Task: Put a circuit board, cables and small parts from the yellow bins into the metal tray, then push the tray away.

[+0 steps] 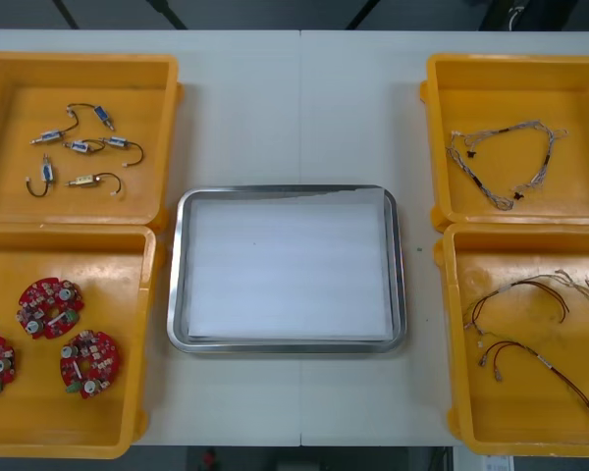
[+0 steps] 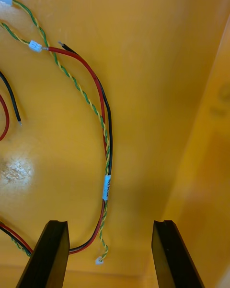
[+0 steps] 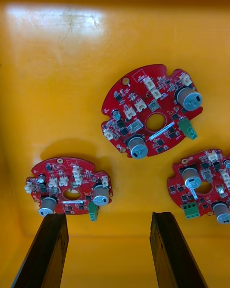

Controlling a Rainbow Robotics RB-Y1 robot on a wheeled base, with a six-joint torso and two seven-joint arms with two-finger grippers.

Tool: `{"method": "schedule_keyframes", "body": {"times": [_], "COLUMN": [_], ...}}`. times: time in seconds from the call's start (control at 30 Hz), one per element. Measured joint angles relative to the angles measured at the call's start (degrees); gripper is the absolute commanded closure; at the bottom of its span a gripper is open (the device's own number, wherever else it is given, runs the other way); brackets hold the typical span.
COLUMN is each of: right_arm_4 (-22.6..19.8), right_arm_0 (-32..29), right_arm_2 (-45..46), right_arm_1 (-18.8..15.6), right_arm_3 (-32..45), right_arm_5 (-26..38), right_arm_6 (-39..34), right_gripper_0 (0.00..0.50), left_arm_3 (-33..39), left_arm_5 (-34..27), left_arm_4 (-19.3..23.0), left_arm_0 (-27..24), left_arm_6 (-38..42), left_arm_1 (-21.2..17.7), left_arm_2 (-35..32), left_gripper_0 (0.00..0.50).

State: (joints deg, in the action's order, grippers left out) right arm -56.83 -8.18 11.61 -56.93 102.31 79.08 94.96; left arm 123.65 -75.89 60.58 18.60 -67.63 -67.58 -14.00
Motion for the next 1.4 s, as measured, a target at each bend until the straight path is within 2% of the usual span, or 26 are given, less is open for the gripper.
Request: {"method": "schedule_keyframes", "body": {"times": [0.13, 0.33, 0.47, 0.73, 0.83, 1.1, 1.4], "right_arm_4": [0.2, 0.8, 1.0, 1.7, 1.9, 2.2, 2.6], "right_arm_0": [0.0, 0.0, 0.0, 0.0, 0.0, 0.0, 0.0], "right_arm_2": [-0.1, -1.9, -3.3, -5.0, -5.9, -7.5, -9.2], "right_arm_1": [0.3, 0.4, 0.4, 0.4, 0.4, 0.4, 0.4], "right_arm_3": [-0.4, -2.0, -2.6, -2.6, -2.6, -2.6, -2.6], "right_arm_5": [-0.9, -5.7, -6.2, -6.9, -7.5, -7.7, -8.7], "right_arm_6": [0.0, 0.0, 0.0, 0.0, 0.0, 0.0, 0.0], "right_gripper_0": [0.000, 0.000, 0.000, 0.000, 0.000, 0.000, 0.000], "left_arm_3": [-1.2, -2.1, -2.1, -2.1, -2.1, -2.3, -5.3], "left_arm_5": [0.0, 0.1, 0.2, 0.3, 1.0, 4.5, 9.6], "left_arm_4": [0.1, 0.1, 0.1, -0.2, -1.3, -6.1, -7.2], "left_arm_0": [0.4, 0.4, 0.4, 0.4, 0.4, 0.4, 0.6], "left_arm_6": [0.0, 0.2, 2.7, 21.8, 25.8, 25.9, 25.9], "left_arm_1": [0.0, 0.0, 0.0, 0.0, 0.0, 0.0, 0.0], "left_arm_2": [0.0, 0.0, 0.0, 0.0, 0.2, 4.3, 8.4], "left_gripper_0": [0.000, 0.000, 0.000, 0.000, 0.000, 0.000, 0.000]}}
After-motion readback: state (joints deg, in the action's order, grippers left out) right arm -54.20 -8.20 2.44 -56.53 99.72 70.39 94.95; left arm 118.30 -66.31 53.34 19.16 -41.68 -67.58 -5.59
